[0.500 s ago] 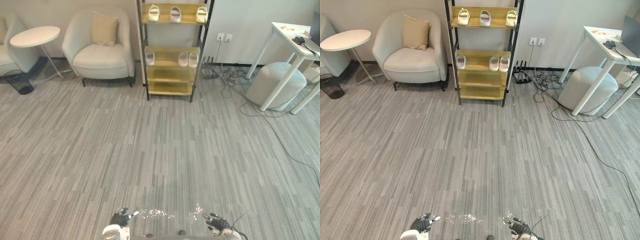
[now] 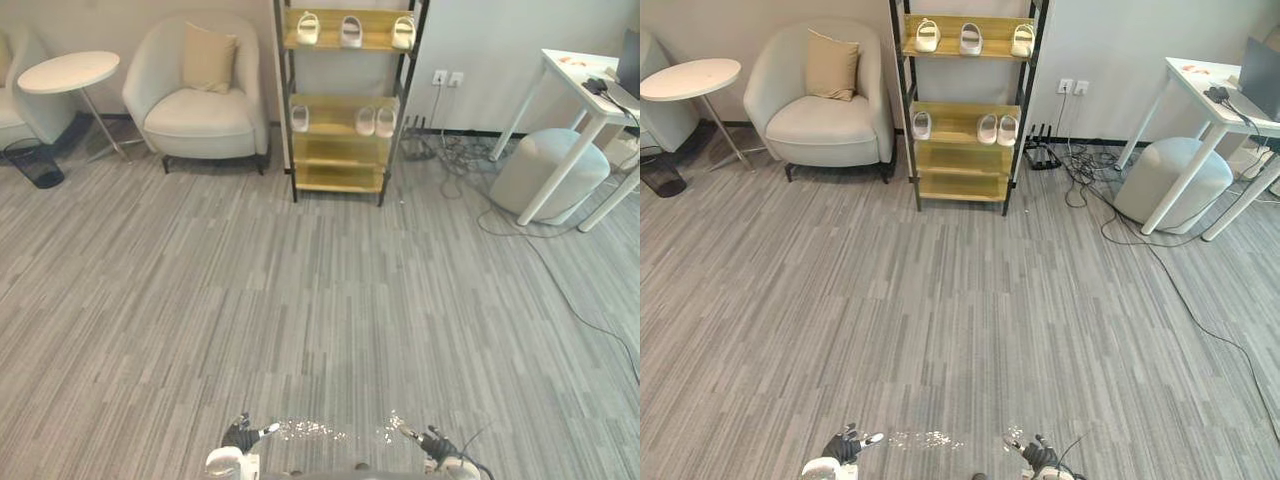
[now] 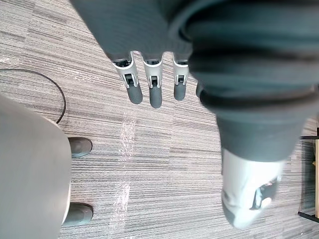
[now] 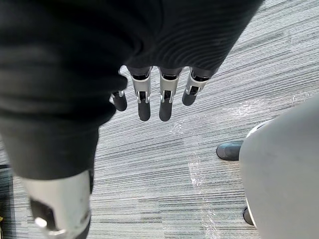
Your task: Organize the slippers on the shoe rack
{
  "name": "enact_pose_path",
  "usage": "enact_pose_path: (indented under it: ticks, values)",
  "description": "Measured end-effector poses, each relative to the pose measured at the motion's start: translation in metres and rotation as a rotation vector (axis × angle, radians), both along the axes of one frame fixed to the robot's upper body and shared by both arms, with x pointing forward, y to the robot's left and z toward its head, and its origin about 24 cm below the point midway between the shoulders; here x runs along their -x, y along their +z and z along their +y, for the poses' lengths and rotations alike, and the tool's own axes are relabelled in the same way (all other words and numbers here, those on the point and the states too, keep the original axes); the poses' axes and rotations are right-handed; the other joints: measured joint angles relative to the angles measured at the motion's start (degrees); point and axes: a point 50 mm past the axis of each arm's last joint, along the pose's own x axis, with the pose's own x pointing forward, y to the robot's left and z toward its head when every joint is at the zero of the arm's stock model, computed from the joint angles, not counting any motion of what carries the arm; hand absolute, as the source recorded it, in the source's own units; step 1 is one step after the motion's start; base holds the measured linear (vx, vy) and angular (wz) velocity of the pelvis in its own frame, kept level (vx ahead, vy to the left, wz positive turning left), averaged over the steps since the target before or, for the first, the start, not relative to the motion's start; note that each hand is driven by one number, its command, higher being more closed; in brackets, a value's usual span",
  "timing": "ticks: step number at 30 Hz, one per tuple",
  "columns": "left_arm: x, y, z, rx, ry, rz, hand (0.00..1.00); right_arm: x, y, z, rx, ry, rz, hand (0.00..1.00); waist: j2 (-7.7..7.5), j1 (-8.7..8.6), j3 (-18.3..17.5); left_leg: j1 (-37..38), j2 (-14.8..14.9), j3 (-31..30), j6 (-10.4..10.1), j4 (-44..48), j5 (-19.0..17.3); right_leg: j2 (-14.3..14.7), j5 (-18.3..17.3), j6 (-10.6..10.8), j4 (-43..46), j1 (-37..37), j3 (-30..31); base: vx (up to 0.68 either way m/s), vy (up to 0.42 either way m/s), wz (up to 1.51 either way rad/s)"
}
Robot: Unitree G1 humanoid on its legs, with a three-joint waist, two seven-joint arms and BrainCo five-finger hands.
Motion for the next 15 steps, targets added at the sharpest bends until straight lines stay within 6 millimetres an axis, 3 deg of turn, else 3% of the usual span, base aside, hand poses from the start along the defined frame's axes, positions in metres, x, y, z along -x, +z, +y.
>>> enact_pose_path:
  ticks: [13,15]
  values:
    - [-0.0026,0.0009,0.0020,-0.012,-0.029,-0.003,0.00,0.0018,-0.0005,0.0002,-0.018,-0.038,-0.002,0.00,-0.73,-0.07,0.49,0.59,0.66,2.37,-0.67,0.60,-0.61,0.65,0.29,-0.52,0.04,-0.04,2.34,-0.01,-0.030,-0.10]
    - [-0.0058,0.0020,0.0040,-0.019,-0.030,-0.010,0.00,-0.0001,0.0002,0.0003,-0.021,-0.046,-0.012,0.00,-0.70,-0.20,1.46,-1.03,1.70,2.99,-1.07,6.03,-3.64,1.02,-1.08,-1.37,2.00,-0.23,2.48,-0.02,-0.064,-0.11]
